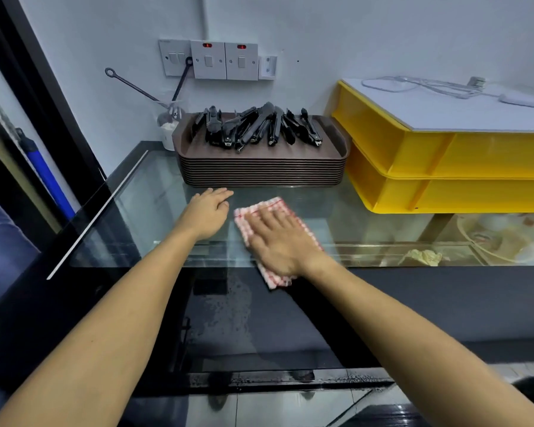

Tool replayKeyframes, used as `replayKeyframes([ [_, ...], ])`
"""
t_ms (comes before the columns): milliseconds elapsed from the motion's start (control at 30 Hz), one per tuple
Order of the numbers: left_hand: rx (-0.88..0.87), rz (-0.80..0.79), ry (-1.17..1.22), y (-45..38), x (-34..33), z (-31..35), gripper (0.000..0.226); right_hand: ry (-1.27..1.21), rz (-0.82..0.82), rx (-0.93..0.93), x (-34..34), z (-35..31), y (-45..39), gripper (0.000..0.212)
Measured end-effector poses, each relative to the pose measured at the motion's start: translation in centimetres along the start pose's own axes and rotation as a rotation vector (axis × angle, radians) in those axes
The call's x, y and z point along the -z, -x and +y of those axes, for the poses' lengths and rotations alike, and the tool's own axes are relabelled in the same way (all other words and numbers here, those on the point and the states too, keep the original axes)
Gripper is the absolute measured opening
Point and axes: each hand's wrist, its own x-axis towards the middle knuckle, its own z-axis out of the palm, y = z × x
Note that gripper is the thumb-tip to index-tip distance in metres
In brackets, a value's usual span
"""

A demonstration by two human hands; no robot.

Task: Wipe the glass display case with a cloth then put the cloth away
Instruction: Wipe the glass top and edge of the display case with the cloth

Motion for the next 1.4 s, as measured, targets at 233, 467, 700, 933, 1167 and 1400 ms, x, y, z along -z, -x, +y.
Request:
replayKeyframes([
  [233, -0.008, 0.006, -0.015, 0.5, 0.0, 0.2, 0.048, 0.063, -0.009, 0.197, 0.2, 4.2, 10.2, 0.063],
  [467, -0.006, -0.013, -0.082, 0.4, -0.3, 0.6, 0.051, 0.025, 0.026, -0.169, 0.8, 6.2, 1.6, 0.063],
  [700, -0.01, -0.028, -0.1, 0.4, 0.0, 0.4, 0.05, -0.003, -0.052, 0.362, -1.0, -2.8, 12.1, 0.058],
  [933, -0.007, -0.022, -0.106, 0.6, -0.2, 0.5, 0.051, 0.043, 0.002, -0.064, 1.1, 8.7, 10.4, 0.064],
  [1167, 0.002, -0.047, -0.124, 0.8, 0.0, 0.8, 0.051, 0.006, -0.017, 0.244, -0.9, -2.9, 11.1, 0.059],
  [1400, 0.001, -0.047, -0.134, 0.9, 0.0, 0.9, 0.052, 0.062, -0.046, 0.183, 0.4, 5.3, 15.1, 0.063],
])
